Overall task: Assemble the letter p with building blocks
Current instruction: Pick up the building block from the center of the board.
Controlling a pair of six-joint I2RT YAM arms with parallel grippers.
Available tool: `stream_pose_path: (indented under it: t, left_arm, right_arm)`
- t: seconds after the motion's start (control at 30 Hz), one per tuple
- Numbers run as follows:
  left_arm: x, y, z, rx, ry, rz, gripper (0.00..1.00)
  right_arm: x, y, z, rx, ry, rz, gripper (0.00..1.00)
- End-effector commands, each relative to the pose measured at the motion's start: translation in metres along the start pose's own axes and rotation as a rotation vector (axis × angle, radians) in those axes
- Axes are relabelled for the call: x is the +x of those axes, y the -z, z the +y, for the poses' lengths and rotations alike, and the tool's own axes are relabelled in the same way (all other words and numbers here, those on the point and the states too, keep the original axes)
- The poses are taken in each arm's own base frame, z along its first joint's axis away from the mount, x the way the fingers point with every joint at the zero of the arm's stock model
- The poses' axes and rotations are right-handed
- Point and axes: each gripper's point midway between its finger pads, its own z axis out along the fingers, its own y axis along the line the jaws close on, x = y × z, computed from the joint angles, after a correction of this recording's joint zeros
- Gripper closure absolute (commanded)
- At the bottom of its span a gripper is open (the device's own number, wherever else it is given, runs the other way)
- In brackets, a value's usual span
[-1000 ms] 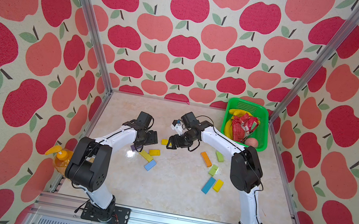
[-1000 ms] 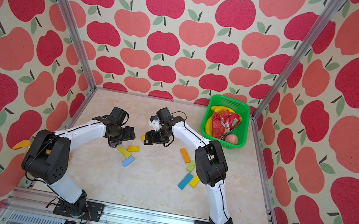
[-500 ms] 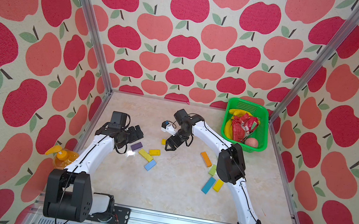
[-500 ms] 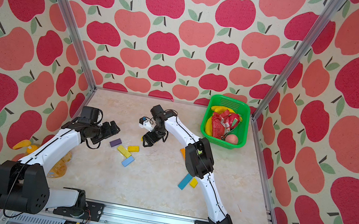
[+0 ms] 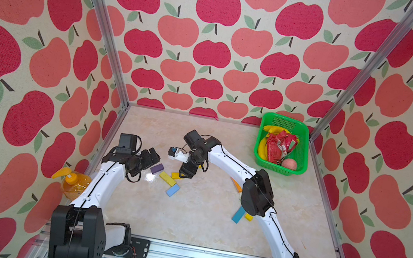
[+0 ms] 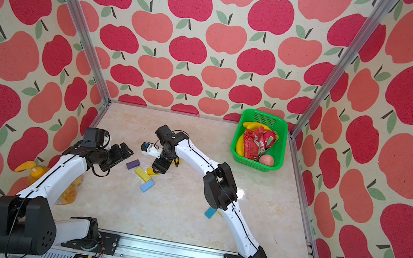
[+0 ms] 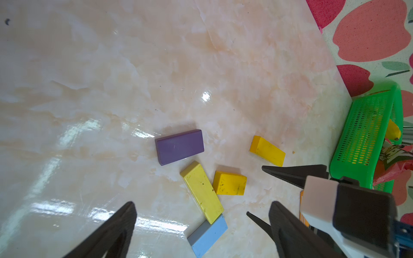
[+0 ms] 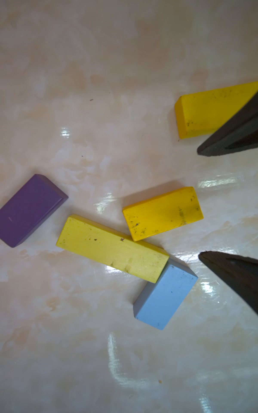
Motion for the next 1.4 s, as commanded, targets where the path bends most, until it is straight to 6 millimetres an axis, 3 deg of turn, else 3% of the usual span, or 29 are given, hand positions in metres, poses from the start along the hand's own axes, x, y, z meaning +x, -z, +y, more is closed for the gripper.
stream_pose_path:
  t: [0.0, 0.2, 0.57, 0.97, 1.2, 1.37]
  left_arm:
    - [0.004, 0.001, 0.001, 0.014, 0.017, 0.011, 0.05]
    - [0.003, 0.004, 0.002, 0.019, 0.017, 0.003, 0.04]
    - [0.006, 0.001, 0.008, 0.014, 0.021, 0.009, 0.04]
    - [0.007, 0.0, 0.008, 0.02, 0.02, 0.009, 0.04]
    - [0.009, -0.001, 0.009, 0.023, 0.021, 0.014, 0.04]
    - [0.009, -0.001, 0.008, 0.027, 0.019, 0.018, 0.04]
  right_arm:
    - [0.002, -0.011, -0.009, 0.015, 0.027, 0.023, 0.33]
    - [0.004, -0.024, -0.001, -0.017, 0.029, 0.049, 0.4]
    - [0.007, -0.025, 0.019, -0.081, 0.023, 0.06, 0.41]
    - [0.027, -0.038, 0.02, -0.056, -0.028, 0.165, 0.42]
    - [0.027, -0.041, 0.019, -0.049, -0.081, 0.167, 0.62]
    - [0.024, -0.041, 0.021, -0.059, -0.111, 0.152, 0.87]
